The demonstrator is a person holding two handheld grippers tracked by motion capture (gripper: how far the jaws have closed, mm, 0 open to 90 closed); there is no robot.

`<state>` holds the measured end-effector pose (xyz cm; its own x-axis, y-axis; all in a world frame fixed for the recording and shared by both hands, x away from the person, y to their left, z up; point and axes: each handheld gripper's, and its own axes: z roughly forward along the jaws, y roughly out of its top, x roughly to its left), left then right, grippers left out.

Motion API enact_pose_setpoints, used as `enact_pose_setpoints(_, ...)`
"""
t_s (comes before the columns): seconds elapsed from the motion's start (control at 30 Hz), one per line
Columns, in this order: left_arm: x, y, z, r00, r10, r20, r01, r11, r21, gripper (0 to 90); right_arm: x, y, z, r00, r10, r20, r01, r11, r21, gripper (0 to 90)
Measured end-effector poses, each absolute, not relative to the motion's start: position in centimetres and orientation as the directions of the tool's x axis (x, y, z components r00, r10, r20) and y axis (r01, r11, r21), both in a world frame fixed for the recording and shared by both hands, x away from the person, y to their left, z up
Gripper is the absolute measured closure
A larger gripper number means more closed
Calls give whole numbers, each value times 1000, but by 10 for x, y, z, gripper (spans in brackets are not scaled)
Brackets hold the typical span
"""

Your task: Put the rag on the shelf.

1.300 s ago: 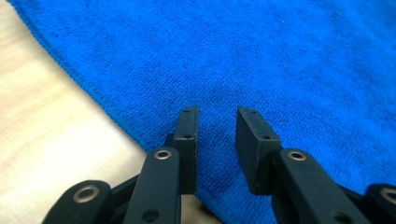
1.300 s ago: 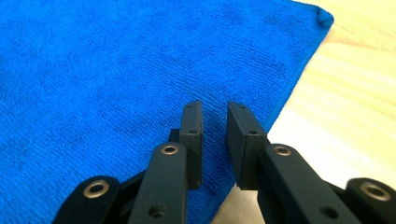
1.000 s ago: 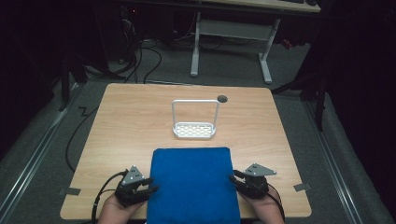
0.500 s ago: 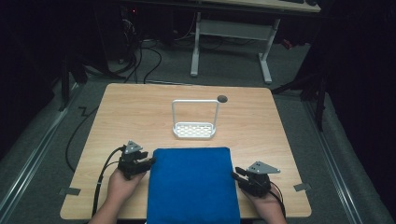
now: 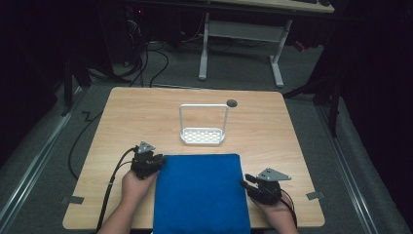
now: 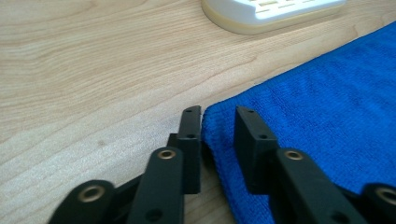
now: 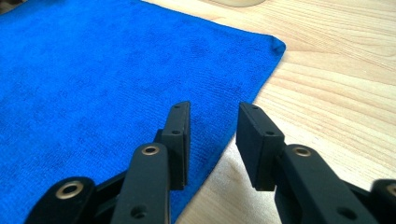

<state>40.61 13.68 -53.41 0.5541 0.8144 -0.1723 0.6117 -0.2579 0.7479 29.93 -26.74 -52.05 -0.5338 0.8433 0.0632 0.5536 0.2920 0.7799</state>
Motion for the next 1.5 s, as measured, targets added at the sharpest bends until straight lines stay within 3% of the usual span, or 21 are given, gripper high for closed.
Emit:
enact_pose_setpoints(0.2,404,134,-535,558,819,-138,593,-277,756,862,307,-263,-522,-521,852,50,552,291,781,599)
enact_pose_setpoints(0.33,401,132,-535,566,818,-101,574,-303,761,867,322,-260,-520,-488,871,50,558,267,786,593)
enact_pose_setpoints(0.63,403,136,-536,566,810,-152,595,-274,755,860,379,-249,-521,-409,913,15,600,256,758,626)
enact_pose_setpoints(0.73,404,137,-536,567,806,-167,600,-266,754,852,396,-248,-529,-389,920,51,641,231,732,648)
enact_pose_setpoints(0.8,404,137,-536,569,805,-167,599,-267,754,850,397,-248,-530,-389,920,50,637,229,736,652)
enact_pose_setpoints(0.93,404,137,-536,569,805,-169,600,-266,754,847,394,-243,-529,-399,917,-5,629,277,726,744)
enact_pose_setpoints(1.2,403,137,-536,570,804,-169,599,-266,755,849,391,-240,-530,-416,909,-1,616,283,735,863)
enact_pose_setpoints(1.5,402,136,-536,572,805,-158,595,-275,755,852,388,-240,-529,-429,903,-8,599,291,745,882)
